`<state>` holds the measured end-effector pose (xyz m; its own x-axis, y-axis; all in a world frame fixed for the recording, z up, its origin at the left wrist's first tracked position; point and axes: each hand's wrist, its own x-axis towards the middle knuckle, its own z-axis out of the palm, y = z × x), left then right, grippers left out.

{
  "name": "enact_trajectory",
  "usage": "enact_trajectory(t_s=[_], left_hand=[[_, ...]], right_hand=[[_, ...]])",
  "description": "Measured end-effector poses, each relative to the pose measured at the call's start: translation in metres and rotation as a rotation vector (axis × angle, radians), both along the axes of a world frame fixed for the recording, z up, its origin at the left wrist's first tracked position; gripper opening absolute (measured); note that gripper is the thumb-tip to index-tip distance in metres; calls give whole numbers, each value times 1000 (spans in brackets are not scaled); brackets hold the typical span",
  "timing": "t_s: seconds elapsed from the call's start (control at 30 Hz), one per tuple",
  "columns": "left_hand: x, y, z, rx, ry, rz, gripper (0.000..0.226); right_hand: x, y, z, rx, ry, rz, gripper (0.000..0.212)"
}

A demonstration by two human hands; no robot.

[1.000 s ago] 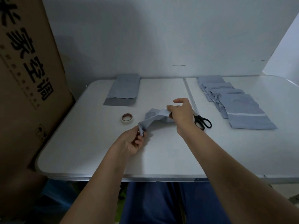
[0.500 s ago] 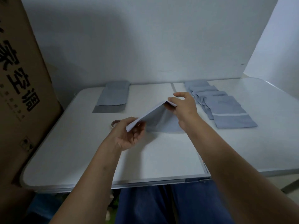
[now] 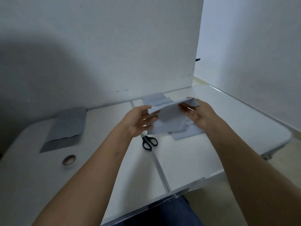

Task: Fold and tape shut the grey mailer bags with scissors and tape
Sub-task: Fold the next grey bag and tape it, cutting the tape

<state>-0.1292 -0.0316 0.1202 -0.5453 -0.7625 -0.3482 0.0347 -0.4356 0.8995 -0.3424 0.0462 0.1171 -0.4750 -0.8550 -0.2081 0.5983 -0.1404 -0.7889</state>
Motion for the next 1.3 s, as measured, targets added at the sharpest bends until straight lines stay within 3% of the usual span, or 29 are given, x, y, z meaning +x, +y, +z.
enact_trajectory(t_s=[0.1,0.2,0.3,0.43,0.5,0.67,0.83,0.97,1.03,1.1,1.13,1.2,1.23,1.3], left_hand=[[-47,-24,5,-58,-5,40,29],[-83,-43,9,-102,28,90,9],[-104,-51,-7,-104,9,97,7],[-107,-35,-63,41,-68,38,20],[-104,-22,-87,133,-76,14,32],[-102,15,-103,221,-143,-68,25],[-105,33,-114,166,-320,-170,26],[-96,41,-110,-69,-514,-292,21],[-93,36,-107,-401,-818,-443,39],[-94,31,-103,-851,-1102,-456,44],[-96,29,-102,-1067,-1129,-388,38],[-103,25,-101,-1391,-975,-260,18],[-108,21,-104,-1461,-919,-271,18],[-115,16,-113,-1355,-953,-411,38]], right_hand=[[-35,-23,4,-38,18,-24,8],[-68,-47,8,-109,-17,-29,9],[-101,-59,-4,-26,21,-6,10],[-128,-34,-44,198,451,178,20],[-134,-16,-56,317,547,276,27],[-139,14,-65,724,904,507,12],[-131,19,-84,849,1162,410,13],[-125,13,-98,1030,1429,430,27],[-118,14,-108,1094,1554,355,31],[-106,13,-113,955,1624,144,27],[-99,11,-116,829,1650,47,26],[-80,6,-121,605,1681,-26,24],[-72,4,-125,524,1698,-4,25],[-59,0,-141,444,1724,75,31]])
